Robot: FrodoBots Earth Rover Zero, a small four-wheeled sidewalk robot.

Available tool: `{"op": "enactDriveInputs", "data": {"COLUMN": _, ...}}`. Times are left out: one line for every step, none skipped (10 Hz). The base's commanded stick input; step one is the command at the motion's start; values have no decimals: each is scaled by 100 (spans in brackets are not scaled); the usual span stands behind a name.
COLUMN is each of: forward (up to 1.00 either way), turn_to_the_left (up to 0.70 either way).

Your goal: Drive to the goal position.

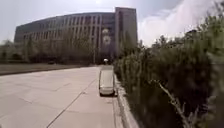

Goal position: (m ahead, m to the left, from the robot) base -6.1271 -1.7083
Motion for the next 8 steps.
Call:
{"op": "enactDriveInputs", "data": {"forward": 70, "turn_to_the_left": 35}}
{"op": "enactDriveInputs", "data": {"forward": 70, "turn_to_the_left": 35}}
{"op": "enactDriveInputs", "data": {"forward": 70, "turn_to_the_left": 35}}
{"op": "enactDriveInputs", "data": {"forward": 70, "turn_to_the_left": 35}}
{"op": "enactDriveInputs", "data": {"forward": 70, "turn_to_the_left": 35}}
{"op": "enactDriveInputs", "data": {"forward": 70, "turn_to_the_left": 35}}
{"op": "enactDriveInputs", "data": {"forward": 70, "turn_to_the_left": 35}}
{"op": "enactDriveInputs", "data": {"forward": 70, "turn_to_the_left": 35}}
